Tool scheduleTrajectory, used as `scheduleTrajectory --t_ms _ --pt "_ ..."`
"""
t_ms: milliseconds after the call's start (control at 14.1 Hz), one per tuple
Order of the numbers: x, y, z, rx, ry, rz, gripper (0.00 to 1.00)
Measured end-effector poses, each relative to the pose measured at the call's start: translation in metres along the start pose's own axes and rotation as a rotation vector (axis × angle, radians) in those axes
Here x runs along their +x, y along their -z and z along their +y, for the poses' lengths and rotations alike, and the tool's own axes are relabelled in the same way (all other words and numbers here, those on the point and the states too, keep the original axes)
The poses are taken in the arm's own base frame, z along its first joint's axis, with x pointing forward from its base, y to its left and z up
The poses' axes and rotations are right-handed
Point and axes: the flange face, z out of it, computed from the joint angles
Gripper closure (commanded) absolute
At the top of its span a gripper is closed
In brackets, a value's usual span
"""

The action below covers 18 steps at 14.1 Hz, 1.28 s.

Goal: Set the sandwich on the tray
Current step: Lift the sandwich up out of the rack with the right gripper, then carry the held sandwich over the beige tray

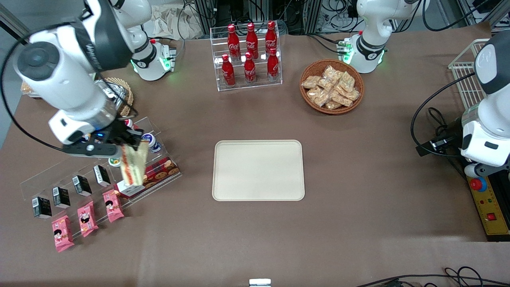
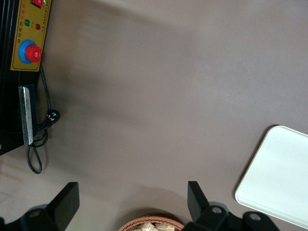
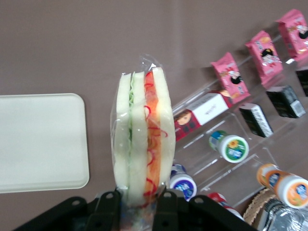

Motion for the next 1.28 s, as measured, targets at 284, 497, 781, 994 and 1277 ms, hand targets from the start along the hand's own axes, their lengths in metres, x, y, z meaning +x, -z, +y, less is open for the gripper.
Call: scheduleTrajectory --t_ms 284,497,781,994,1277 --pt "0.004 -0.012 -0.042 0.002 0.075 0.005 0.75" --pt "0.005 -0.019 -0.090 0.029 0.166 0.063 0.75" --pt "0.013 -0.060 -0.154 0.073 0.399 0.176 0.75" --pt "0.010 -0.105 -0.199 0.082 0.596 0.226 0.75" --pt "-0.018 -0.158 -0.267 0.097 0.810 0.274 0.76"
